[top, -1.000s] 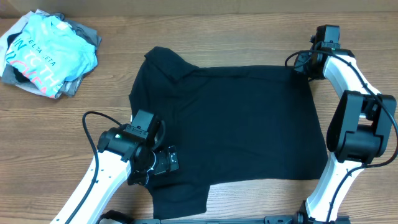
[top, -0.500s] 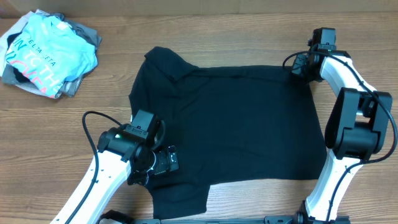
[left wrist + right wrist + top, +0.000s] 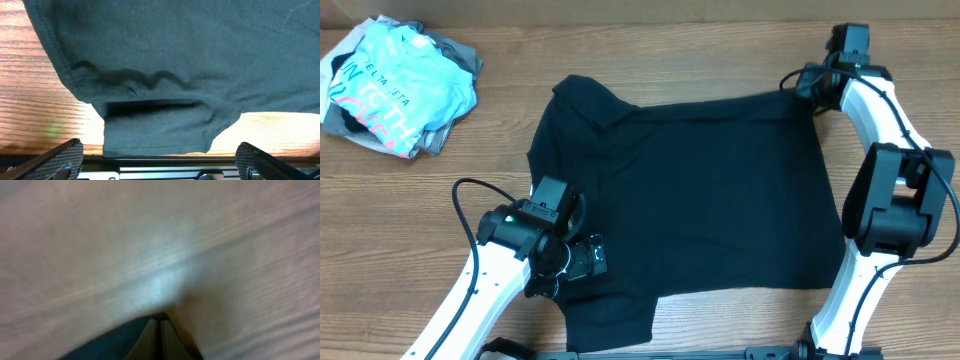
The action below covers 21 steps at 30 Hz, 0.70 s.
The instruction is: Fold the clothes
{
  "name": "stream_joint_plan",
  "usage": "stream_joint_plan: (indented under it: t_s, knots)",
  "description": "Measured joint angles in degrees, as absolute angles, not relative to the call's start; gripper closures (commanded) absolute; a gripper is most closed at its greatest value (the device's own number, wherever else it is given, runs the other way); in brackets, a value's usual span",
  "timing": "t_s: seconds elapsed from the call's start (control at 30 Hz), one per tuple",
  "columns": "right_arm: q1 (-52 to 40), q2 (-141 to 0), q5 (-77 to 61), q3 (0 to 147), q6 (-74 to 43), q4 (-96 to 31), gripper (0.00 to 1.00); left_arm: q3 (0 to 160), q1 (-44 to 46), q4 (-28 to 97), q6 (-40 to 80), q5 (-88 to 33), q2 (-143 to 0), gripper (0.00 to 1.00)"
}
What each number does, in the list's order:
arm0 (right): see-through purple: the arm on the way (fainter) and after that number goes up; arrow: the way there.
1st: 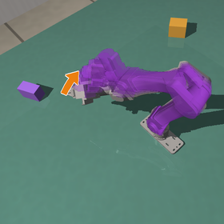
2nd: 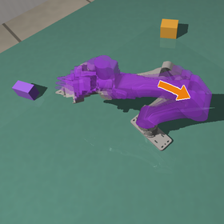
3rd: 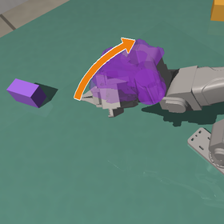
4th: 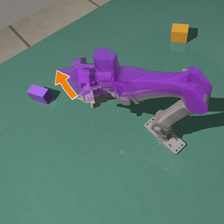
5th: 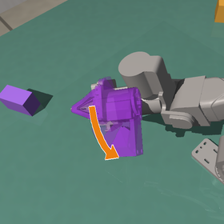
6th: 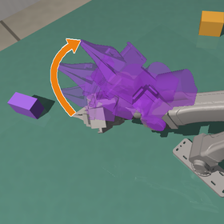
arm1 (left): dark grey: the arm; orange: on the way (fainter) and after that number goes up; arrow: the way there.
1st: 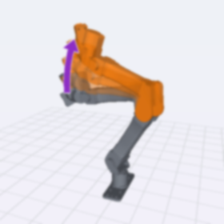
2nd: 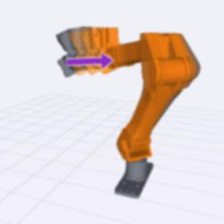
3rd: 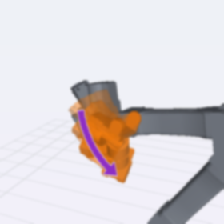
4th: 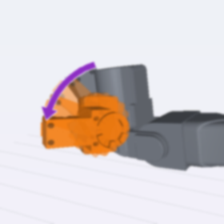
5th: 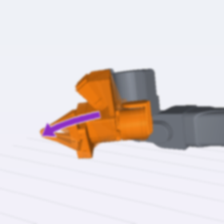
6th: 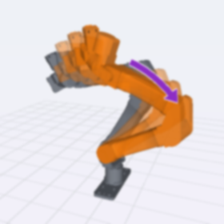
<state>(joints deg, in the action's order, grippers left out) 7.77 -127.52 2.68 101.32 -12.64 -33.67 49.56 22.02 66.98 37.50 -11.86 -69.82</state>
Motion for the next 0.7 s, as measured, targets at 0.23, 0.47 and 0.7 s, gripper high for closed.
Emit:
stream_joint_plan:
  t_s: [0.23,0.47,0.7]
  knots:
    - [8.16,-127.52,8.69,102.35,-15.73,-25.23,0.64,49.56,22.02,67.0,37.5,-11.7,-69.82,0.0]
    - [9.61,-127.52,11.42,102.43,-16.43,-24.23,0.0,49.56,22.02,65.95,37.5,-11.73,-69.82,0.0]
    - [9.52,-127.57,11.6,106.0,-16.97,-34.98,0.0,49.56,22.02,65.67,37.5,-11.73,-69.82,0.0]
